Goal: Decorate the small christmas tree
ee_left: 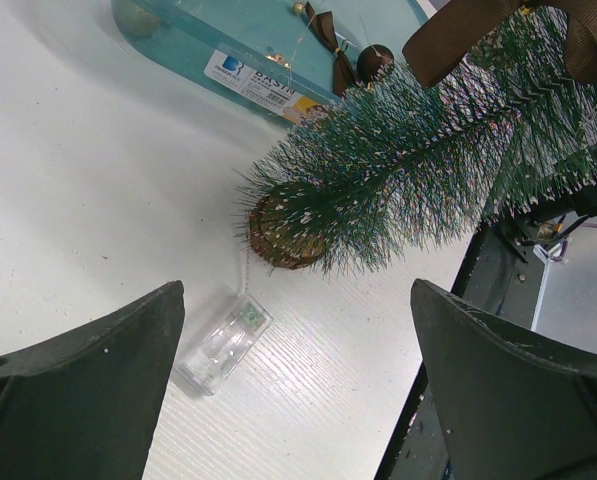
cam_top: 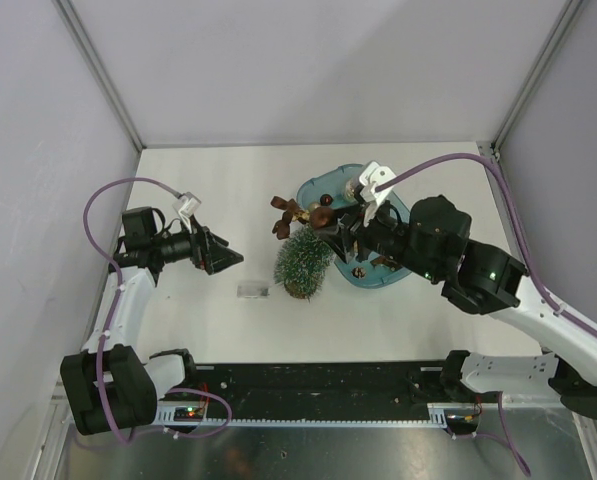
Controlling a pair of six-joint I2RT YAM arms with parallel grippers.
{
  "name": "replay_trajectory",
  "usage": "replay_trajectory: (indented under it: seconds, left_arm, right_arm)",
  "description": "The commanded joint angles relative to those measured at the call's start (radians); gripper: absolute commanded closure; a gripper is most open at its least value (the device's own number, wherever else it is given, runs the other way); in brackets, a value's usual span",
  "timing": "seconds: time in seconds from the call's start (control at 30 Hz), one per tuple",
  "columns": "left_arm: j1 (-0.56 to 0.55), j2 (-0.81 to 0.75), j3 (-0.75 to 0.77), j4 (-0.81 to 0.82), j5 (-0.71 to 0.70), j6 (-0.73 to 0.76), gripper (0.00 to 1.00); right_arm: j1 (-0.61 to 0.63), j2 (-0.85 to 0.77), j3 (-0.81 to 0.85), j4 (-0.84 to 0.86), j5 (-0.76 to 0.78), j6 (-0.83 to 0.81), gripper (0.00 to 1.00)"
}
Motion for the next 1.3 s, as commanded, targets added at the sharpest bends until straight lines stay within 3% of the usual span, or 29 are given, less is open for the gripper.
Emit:
replay_trajectory:
  seconds: [0.0,1.27]
  left_arm:
    - [-0.003,-0.003,0.018,0.005,0.012,0.017,0.0]
    - [-0.004,-0.002,0.009,0.004,0.01,0.02,0.0]
  right_arm:
    - [0.002,0.017,0.007,0.01,0.016,-0.017,0.63]
    - [-0.004,0.089,0.004,0.022,0.07,-0.094,0.65]
